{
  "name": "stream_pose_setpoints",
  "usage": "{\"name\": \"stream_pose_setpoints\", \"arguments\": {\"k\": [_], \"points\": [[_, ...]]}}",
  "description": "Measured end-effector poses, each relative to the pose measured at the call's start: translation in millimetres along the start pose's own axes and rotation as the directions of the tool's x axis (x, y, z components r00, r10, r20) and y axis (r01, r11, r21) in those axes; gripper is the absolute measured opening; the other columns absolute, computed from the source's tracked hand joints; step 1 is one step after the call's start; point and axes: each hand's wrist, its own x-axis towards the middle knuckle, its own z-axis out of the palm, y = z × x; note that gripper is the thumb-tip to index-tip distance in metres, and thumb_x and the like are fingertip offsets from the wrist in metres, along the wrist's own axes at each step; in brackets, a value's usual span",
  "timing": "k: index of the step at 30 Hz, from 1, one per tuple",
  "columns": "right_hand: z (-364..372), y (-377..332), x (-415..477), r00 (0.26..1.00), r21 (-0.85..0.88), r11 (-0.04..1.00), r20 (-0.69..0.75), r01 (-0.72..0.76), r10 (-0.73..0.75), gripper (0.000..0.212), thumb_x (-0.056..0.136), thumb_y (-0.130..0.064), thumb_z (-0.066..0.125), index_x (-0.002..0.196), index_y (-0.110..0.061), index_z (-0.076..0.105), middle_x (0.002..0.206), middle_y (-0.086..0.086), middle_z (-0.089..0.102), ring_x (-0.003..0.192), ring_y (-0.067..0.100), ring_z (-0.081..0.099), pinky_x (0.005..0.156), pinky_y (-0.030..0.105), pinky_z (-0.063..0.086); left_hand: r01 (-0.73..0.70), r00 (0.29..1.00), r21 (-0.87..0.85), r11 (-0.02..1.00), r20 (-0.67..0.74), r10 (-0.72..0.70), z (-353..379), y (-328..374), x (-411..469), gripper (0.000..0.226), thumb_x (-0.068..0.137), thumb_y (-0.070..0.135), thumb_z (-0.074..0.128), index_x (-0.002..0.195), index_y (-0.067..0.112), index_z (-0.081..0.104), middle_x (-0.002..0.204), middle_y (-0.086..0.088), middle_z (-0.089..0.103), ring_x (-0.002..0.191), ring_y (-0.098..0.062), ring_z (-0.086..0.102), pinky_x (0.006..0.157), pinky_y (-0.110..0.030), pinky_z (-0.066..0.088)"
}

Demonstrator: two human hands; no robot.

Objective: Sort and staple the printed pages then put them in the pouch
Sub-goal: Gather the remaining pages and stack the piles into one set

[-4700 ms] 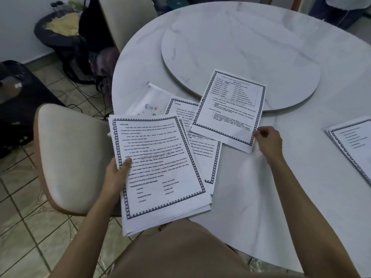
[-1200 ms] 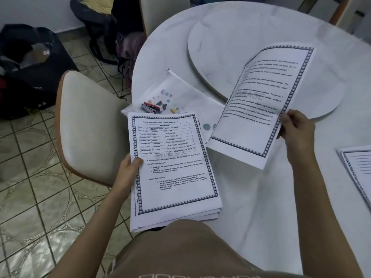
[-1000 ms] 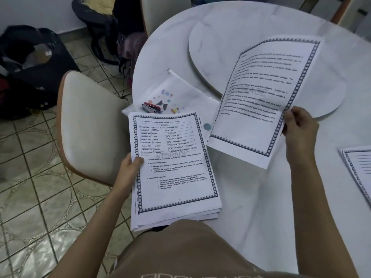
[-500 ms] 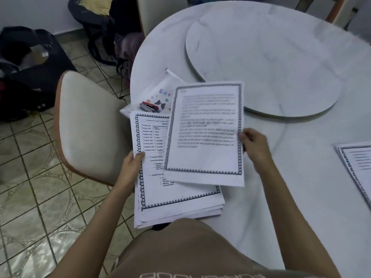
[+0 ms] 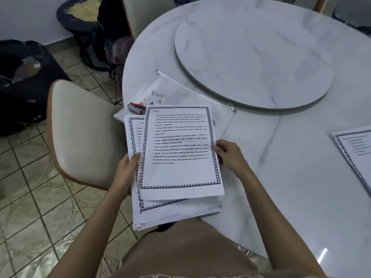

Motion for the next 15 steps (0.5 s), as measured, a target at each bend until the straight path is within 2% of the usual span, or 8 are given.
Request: {"name": "stream_pose_setpoints", "arguments": {"k": [5, 7, 10, 15], "points": [[-10, 4, -4, 0.997, -0.028, 1.000, 0.081, 0.004, -0.002, 0.021, 0.093, -0.008, 0.048, 0.078, -0.015, 0.060, 0.069, 0.001, 0.060, 0.060, 0.016, 0.051, 0.061, 0.030, 0.044, 0.001, 0.999, 0.008, 1.000, 0.042, -0.001, 8, 0, -1, 0.021, 0.096, 0.018, 0.046, 0.116, 0.014, 0.052, 0.102, -0.004, 0.064, 0.086, -0.020, 0.063, 0.083, -0.038, 0.050], [-7, 4, -4, 0.993, -0.083, 0.996, 0.112, 0.029, -0.019, 0.016, 0.093, -0.007, 0.048, 0.084, -0.009, 0.061, 0.068, 0.000, 0.059, 0.060, 0.016, 0.050, 0.063, 0.031, 0.043, 0.006, 0.998, 0.020, 1.000, 0.066, -0.008, 13, 0, -3, 0.026, 0.096, 0.013, 0.047, 0.121, 0.009, 0.051, 0.111, -0.010, 0.062, 0.093, -0.027, 0.062, 0.087, -0.041, 0.049], [-2, 3, -4, 0.992, -0.155, 0.985, 0.116, 0.075, -0.057, 0.014, 0.094, -0.009, 0.048, 0.089, -0.006, 0.062, 0.065, -0.006, 0.055, 0.058, 0.009, 0.047, 0.064, 0.025, 0.040, -0.030, 0.996, 0.030, 0.999, 0.088, 0.027, 17, 0, -5, 0.031, 0.095, 0.008, 0.047, 0.126, 0.005, 0.050, 0.118, -0.015, 0.059, 0.103, -0.030, 0.059, 0.091, -0.043, 0.047], [-14, 8, -5, 1.000, -0.051, 0.998, 0.008, 0.027, -0.027, 0.015, 0.093, -0.017, 0.050, 0.104, -0.015, 0.062, 0.077, -0.002, 0.063, 0.057, 0.001, 0.055, 0.054, 0.013, 0.042, -0.118, 0.973, -0.025, 0.993, 0.198, 0.121, 21, 8, -10, 0.023, 0.091, 0.019, 0.055, 0.113, 0.023, 0.054, 0.113, -0.002, 0.064, 0.105, -0.025, 0.062, 0.094, -0.048, 0.049]]}}
